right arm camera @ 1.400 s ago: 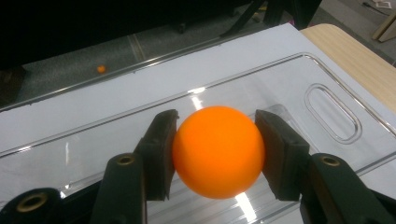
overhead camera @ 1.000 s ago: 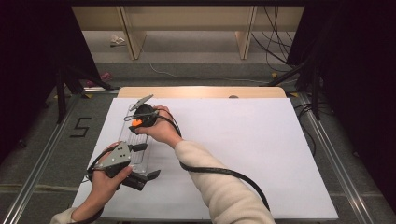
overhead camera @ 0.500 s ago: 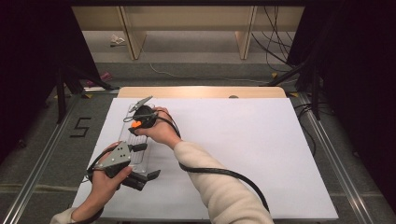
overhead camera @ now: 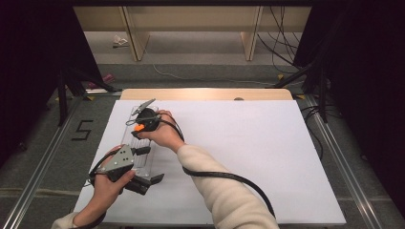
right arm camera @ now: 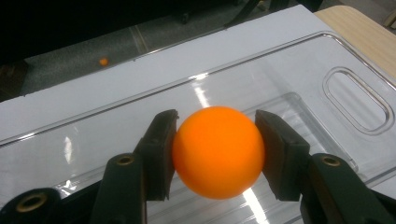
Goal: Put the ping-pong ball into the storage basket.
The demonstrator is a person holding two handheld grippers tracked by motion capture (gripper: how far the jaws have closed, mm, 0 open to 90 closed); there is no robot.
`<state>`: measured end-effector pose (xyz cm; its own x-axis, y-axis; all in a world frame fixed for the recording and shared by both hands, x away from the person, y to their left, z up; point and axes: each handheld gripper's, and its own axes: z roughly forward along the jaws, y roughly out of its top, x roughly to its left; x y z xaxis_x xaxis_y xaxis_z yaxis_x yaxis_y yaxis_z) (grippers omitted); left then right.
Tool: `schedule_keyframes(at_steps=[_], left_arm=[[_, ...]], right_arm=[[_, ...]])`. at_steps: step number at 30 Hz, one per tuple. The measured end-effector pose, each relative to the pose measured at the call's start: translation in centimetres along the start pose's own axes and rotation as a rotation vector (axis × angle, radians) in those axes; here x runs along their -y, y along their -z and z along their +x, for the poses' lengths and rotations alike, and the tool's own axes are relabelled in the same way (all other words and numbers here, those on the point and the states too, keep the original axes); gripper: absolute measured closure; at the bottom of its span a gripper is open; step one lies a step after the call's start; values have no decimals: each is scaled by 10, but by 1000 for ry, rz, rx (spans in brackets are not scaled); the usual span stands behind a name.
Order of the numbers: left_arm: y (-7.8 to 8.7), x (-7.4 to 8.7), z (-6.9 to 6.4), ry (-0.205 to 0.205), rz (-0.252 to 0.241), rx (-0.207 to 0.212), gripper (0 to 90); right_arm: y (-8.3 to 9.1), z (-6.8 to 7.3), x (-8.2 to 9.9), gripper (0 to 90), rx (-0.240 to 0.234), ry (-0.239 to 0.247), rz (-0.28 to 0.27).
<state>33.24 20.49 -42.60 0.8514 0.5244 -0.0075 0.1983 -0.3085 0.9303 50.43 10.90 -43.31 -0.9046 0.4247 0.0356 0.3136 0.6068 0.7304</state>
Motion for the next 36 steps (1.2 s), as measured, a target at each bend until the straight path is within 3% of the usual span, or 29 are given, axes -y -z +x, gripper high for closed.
schedule_keyframes(at_steps=[25, 29, 36], left_arm=[[0, 0, 0, 0, 0, 1, 0], [0, 0, 0, 0, -2, 1, 0], [0, 0, 0, 0, 0, 2, 0]], right_arm=[[-5, -1, 3, 506, 2, -9, 6], [-5, -1, 3, 474, 1, -19, 1], [-4, -1, 4, 339, -14, -44, -17]])
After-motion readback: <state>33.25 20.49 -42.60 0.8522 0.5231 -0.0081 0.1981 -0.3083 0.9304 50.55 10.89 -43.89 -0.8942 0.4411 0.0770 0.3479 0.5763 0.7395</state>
